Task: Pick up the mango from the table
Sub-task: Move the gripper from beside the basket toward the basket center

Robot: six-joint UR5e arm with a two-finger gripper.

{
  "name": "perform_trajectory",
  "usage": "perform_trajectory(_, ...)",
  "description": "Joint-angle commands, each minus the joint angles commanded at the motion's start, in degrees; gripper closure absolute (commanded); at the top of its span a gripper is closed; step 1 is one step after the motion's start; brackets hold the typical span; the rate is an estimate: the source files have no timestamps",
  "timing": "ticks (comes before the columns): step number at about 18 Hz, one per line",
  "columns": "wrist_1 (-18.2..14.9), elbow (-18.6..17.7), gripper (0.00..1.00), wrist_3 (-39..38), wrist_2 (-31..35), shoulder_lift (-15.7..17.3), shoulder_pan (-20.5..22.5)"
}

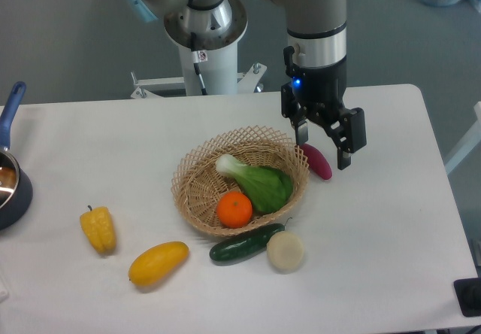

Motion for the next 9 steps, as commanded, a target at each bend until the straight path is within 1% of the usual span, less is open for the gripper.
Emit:
perform_trajectory(5,0.09,0.09,0.0,0.09,0.0,0.0,-0.09)
perform_trajectory(9,0.09,-0.09,0.0,-1.49,0.18,-0.09,-0.26)
